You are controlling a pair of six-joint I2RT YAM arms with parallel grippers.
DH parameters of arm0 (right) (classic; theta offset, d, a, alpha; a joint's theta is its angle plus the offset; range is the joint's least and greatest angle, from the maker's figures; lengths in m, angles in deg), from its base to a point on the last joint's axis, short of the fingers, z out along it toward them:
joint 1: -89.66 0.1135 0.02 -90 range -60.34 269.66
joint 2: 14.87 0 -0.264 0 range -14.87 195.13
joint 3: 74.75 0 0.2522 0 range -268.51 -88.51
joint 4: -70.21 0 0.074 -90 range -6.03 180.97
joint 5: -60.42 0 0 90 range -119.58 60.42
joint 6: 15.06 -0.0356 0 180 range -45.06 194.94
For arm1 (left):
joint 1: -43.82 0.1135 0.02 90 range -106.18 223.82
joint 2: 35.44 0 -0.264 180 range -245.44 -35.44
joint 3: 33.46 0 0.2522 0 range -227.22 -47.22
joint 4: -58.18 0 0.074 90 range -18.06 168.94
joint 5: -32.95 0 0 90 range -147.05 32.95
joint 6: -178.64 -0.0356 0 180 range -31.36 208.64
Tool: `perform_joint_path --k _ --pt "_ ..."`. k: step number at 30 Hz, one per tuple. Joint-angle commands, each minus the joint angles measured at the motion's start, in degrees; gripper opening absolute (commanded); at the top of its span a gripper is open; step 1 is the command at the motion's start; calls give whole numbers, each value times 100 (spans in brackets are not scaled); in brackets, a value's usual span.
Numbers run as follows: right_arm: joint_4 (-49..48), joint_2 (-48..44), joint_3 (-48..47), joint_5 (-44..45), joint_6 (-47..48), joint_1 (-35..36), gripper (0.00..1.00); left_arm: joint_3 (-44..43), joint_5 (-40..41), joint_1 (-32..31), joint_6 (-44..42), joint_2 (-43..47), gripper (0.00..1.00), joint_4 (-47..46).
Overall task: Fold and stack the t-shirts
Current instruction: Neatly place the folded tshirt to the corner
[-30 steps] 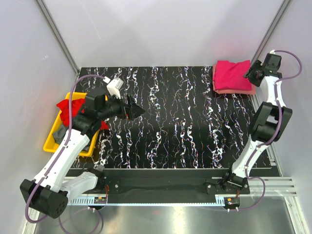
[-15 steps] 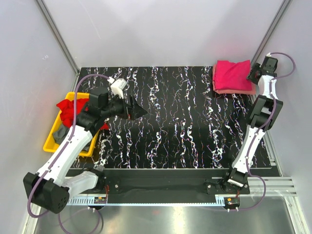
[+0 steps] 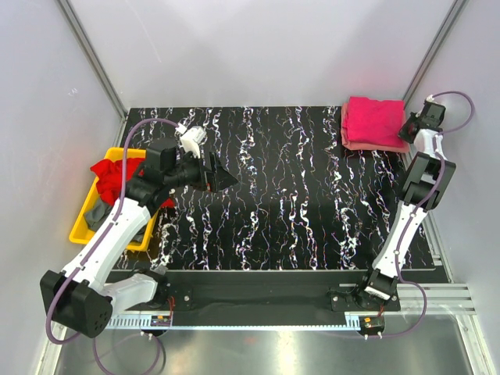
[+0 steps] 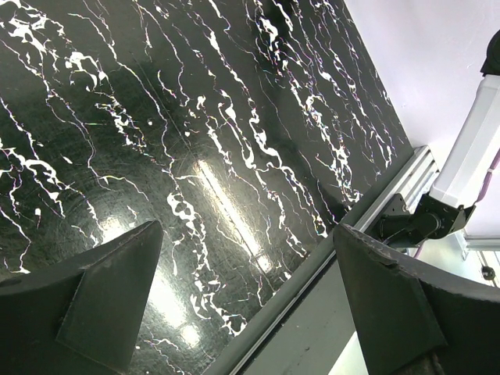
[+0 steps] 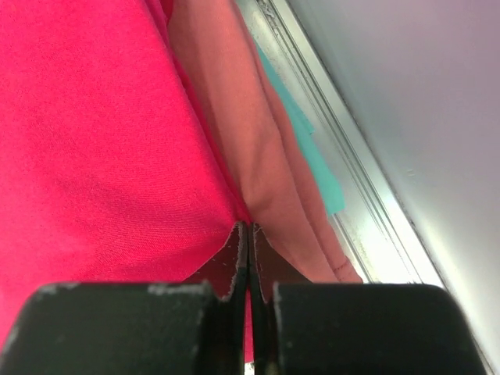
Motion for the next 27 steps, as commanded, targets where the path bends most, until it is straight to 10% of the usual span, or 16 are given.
perform_joint_path --k 1,16,23,27 --pt "-398 -366 64 -95 -254 -264 0 -12 -176 30 13 24 97 -330" --pt "-240 -322 -517 186 -465 -353 0 -12 -168 21 -4 42 97 -304" --pt "58 -612 -447 195 -667 -361 36 32 -150 21 4 148 97 -312" --pt "156 -1103 96 55 -956 -318 24 41 -167 21 13 183 97 -330"
